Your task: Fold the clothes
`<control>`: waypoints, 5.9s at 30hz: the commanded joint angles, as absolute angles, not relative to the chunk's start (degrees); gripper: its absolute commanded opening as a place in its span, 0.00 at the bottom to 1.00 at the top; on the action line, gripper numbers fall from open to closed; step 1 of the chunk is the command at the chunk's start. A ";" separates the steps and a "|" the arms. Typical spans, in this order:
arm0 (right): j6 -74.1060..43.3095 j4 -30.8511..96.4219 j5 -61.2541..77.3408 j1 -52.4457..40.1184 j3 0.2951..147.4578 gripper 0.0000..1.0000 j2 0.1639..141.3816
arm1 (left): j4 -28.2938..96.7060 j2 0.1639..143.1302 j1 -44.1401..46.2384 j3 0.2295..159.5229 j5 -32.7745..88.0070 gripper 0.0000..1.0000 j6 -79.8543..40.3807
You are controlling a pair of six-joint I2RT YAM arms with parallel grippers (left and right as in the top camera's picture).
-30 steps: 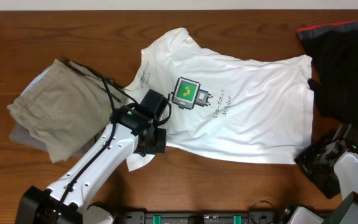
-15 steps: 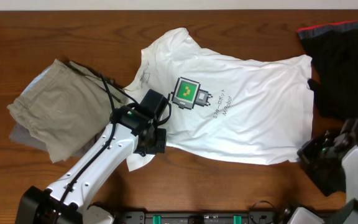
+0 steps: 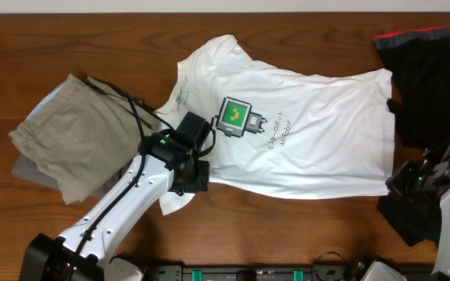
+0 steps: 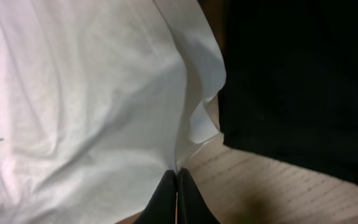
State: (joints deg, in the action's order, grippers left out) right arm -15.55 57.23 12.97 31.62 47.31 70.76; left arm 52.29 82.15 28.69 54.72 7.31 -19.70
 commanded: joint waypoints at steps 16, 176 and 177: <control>-19.49 50.68 11.35 32.56 36.69 0.03 70.52 | 52.01 82.35 28.73 54.48 6.42 0.06 -20.23; -18.81 57.45 8.43 34.85 48.86 0.01 65.04 | 54.06 73.73 12.53 36.95 8.78 0.62 -25.26; -18.81 57.45 8.43 34.85 48.86 0.01 65.04 | 53.34 73.73 12.56 36.16 10.13 0.61 -25.19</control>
